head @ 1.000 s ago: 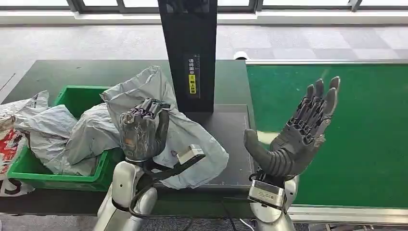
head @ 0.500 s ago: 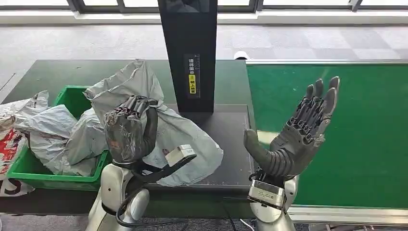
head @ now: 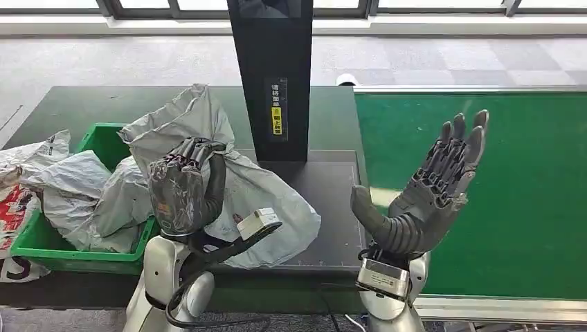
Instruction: Moved the parcel from conveyor to table for the left to box.
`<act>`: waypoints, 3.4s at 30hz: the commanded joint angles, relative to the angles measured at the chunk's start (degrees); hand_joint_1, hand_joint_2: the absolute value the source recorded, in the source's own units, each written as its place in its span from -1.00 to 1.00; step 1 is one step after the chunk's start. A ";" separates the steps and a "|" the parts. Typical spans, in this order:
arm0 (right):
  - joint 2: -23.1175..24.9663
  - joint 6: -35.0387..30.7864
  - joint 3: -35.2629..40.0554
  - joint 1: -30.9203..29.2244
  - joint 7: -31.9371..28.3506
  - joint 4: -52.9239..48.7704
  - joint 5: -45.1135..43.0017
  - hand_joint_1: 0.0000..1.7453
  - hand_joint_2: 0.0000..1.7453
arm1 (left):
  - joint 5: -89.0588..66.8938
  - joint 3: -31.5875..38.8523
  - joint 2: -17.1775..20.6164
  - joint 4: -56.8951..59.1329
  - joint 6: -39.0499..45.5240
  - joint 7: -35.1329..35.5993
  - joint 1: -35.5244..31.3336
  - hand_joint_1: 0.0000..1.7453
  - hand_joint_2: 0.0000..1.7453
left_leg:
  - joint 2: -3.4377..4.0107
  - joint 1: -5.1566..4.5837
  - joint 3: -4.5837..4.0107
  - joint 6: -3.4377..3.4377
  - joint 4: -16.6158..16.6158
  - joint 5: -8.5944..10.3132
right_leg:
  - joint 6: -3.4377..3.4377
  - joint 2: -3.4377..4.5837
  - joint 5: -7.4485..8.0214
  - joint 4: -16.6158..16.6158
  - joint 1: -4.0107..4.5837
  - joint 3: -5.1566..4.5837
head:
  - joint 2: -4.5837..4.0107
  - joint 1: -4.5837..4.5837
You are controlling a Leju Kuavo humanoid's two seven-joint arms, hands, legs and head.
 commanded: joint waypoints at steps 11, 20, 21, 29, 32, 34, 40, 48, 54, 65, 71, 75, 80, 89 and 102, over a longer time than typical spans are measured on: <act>1.14 0.09 -1.64 1.24 0.02 3.10 -0.24 -1.00 1.00 | -0.12 2.34 1.92 1.32 -0.22 -0.14 -0.75 1.00 1.00 | 0.05 0.03 0.15 0.01 -0.21 0.05 | -0.06 0.01 0.06 -0.20 0.04 0.14 | 0.00 0.00; 1.14 0.09 -1.64 1.24 0.02 3.10 -0.24 -1.00 1.00 | -0.12 2.34 1.92 1.32 -0.22 -0.14 -0.75 1.00 1.00 | 0.05 0.02 0.13 0.01 -0.17 0.03 | -0.05 0.02 0.04 -0.16 0.03 0.11 | 0.00 0.00; 1.14 0.09 -1.64 1.24 0.02 3.10 -0.24 -1.00 1.00 | -0.12 2.34 1.92 1.32 -0.22 -0.14 -0.75 1.00 1.00 | 0.03 0.00 0.12 0.01 -0.11 0.01 | -0.04 0.01 0.01 -0.10 0.01 0.10 | 0.00 0.00; 1.14 0.09 -1.64 1.24 0.02 3.10 -0.24 -1.00 1.00 | -0.12 2.34 1.92 1.32 -0.22 -0.14 -0.75 1.00 1.00 | 0.05 0.02 0.13 0.01 -0.18 0.04 | -0.05 0.02 0.05 -0.17 0.04 0.11 | 0.00 0.00; 1.14 0.09 -1.64 1.24 0.02 3.10 -0.24 -1.00 1.00 | -0.12 2.34 1.92 1.32 -0.22 -0.14 -0.75 1.00 1.00 | 0.05 0.00 0.14 0.01 -0.16 0.03 | -0.05 0.02 0.03 -0.14 0.02 0.11 | 0.00 0.00; 1.14 0.09 8.88 6.42 0.02 5.34 -3.45 -1.00 1.00 | 20.38 52.74 9.92 27.54 -0.22 -7.34 -24.51 1.00 1.00 | 0.45 0.01 0.27 -0.07 -0.18 -0.01 | -0.11 0.43 0.09 -0.07 0.02 0.05 | 0.00 0.00; 1.14 0.09 8.85 6.22 0.02 5.59 -3.27 -1.00 1.00 | 14.79 90.33 9.89 35.99 -0.22 -38.62 -33.31 1.00 1.00 | 1.17 0.28 -0.66 -0.44 -0.25 0.31 | -0.52 1.09 0.48 0.08 0.18 -0.46 | 0.00 0.04; 1.14 0.09 8.99 6.10 0.02 6.61 -2.61 -1.00 1.00 | 12.28 90.72 7.88 34.24 -0.22 -37.24 -33.25 1.00 1.00 | 0.85 0.43 -0.19 -0.86 -0.20 0.44 | -0.98 0.84 0.49 0.18 0.49 -0.84 | 0.00 -0.33; 1.14 0.09 8.72 6.57 0.02 5.69 -2.01 -1.00 1.00 | 12.38 90.20 8.41 35.27 -0.22 -37.51 -33.37 1.00 1.00 | 0.58 0.35 -0.39 -0.84 -0.23 0.48 | -0.98 0.53 0.53 0.17 0.51 -0.82 | 0.00 -0.33; 1.14 0.09 8.58 6.43 0.02 5.59 -1.63 -1.00 1.00 | 12.28 90.17 8.26 35.20 -0.22 -37.43 -33.53 1.00 1.00 | 0.44 0.40 -0.35 -0.80 -0.29 0.57 | -0.95 0.37 0.56 0.06 0.45 -0.75 | 0.00 -0.35; 1.14 0.09 8.52 6.24 0.02 5.93 -2.07 -1.00 1.00 | 11.68 89.24 7.97 35.91 -0.22 -37.14 -33.38 1.00 1.00 | 0.45 0.39 -0.40 -0.82 -0.23 0.57 | -0.94 0.39 0.57 0.13 0.43 -0.79 | 0.00 -0.35; 1.14 0.09 8.58 6.19 0.02 6.13 -1.65 -1.00 1.00 | 12.26 87.31 6.35 33.85 -0.22 -37.91 -33.00 1.00 1.00 | 0.37 0.41 -0.41 -0.80 -0.25 0.59 | -0.94 0.31 0.57 0.08 0.45 -0.77 | 0.00 -0.35; 1.14 0.09 8.58 6.19 0.02 6.13 -1.65 -1.00 1.00 | 12.26 87.31 6.35 33.85 -0.22 -37.91 -33.00 1.00 1.00 | 0.47 0.41 -0.45 -0.84 -0.15 0.55 | -0.95 0.42 0.57 0.17 0.46 -0.84 | 0.00 -0.35; 1.14 0.09 8.58 6.19 0.02 6.13 -1.65 -1.00 1.00 | 12.26 87.31 6.35 33.85 -0.22 -37.91 -33.00 1.00 1.00 | 0.53 0.41 -0.48 -0.85 -0.12 0.55 | -0.95 0.49 0.58 0.20 0.45 -0.89 | 0.00 -0.35; 1.14 0.09 6.57 7.39 0.02 5.61 -0.88 -1.00 1.00 | 51.54 51.39 0.34 13.89 -0.22 -38.62 -19.27 1.00 1.00 | -0.13 0.37 -0.50 -0.77 -0.14 0.57 | -0.79 -0.16 0.47 0.07 0.52 -0.64 | 0.00 -0.33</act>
